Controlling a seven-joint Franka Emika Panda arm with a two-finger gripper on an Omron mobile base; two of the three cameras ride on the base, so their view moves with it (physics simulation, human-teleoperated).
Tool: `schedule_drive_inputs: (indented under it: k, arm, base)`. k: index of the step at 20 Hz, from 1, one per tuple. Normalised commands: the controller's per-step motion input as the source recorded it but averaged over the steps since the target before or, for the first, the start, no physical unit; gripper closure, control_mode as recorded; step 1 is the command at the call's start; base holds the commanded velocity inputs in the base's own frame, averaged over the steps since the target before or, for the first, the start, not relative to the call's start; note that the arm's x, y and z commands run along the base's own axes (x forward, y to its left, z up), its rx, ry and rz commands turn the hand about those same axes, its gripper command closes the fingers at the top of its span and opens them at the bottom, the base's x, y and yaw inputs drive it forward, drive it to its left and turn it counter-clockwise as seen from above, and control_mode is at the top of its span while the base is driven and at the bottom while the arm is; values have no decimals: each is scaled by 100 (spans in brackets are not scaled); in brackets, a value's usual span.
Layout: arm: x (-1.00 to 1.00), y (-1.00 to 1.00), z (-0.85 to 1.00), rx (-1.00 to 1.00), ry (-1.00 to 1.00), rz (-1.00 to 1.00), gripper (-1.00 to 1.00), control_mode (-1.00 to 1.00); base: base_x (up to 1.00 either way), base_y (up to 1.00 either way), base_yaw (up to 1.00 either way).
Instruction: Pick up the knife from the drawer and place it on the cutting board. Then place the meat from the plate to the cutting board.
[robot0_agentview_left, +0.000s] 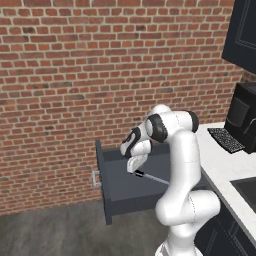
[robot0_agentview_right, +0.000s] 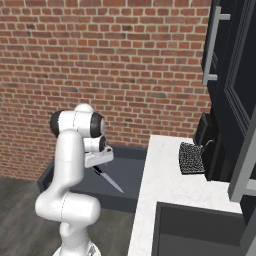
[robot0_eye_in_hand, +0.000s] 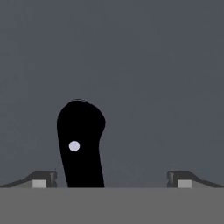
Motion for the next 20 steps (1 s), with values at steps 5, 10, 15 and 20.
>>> schedule_drive_inputs:
  k: [5,10,15,20]
  arm:
    - [24,0,-31,0,7,0,-100,-100]
    - [14,0,-32,0,10,0,100,-100]
    - [7,0,-14,0,3,0,100,-100]
    - [-7,3,-12,0,-1,0,100,-100]
  base:
    - [0,0,0]
    - [0,0,0]
    - [0,0,0]
    - [0,0,0]
